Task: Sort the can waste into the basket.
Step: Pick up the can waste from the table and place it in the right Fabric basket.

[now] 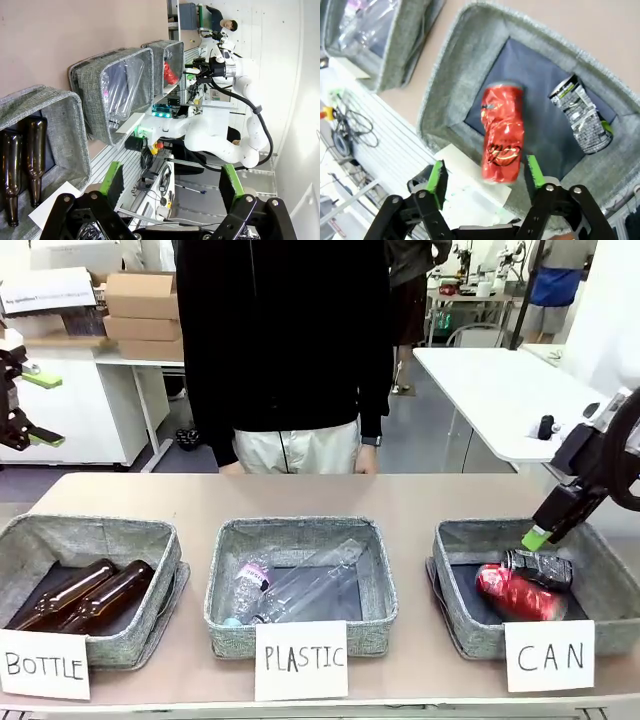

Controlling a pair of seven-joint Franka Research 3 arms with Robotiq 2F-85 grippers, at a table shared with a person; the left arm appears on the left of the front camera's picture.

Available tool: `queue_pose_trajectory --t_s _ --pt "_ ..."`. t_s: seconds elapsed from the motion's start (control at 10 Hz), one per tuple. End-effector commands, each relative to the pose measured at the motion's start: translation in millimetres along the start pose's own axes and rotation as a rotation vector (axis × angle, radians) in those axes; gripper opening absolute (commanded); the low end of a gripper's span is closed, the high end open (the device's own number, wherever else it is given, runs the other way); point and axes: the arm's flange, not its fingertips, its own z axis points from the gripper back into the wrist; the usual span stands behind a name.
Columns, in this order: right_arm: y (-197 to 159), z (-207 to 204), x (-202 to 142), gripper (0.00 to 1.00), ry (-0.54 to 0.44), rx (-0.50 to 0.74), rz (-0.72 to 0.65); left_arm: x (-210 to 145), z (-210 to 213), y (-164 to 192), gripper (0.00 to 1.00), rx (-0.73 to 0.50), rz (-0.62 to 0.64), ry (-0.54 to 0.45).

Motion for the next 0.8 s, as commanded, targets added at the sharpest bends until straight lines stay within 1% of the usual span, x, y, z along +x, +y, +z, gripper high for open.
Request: queue_pose_trajectory --t_s 0.0,0.3,0.4,0.5,0.6,0.7 --pt "-6 2 5 1.00 -0.045 0.042 0.028 -1 1 -3 1.00 0.008 0.007 0.002" --pt "-8 4 9 1.00 -0.059 0.059 0.022 -1 1 -3 1.00 0.008 0.007 0.002" --pt "-8 10 10 1.00 -0.131 0.106 -0.013 -1 1 -3 1.00 0.008 0.007 0.002" --pt "-5 30 9 1.00 -0.348 0.361 -0.045 -1 1 -3 1.00 0.008 0.007 0.002" --pt "2 60 7 1.00 -0.622 0.747 -0.324 -1 1 -3 1.00 0.008 0.007 0.002" --pt "-1 76 -6 1.00 -0.711 1.006 -0.248 -1 1 -3 1.00 0.008 0.007 0.002"
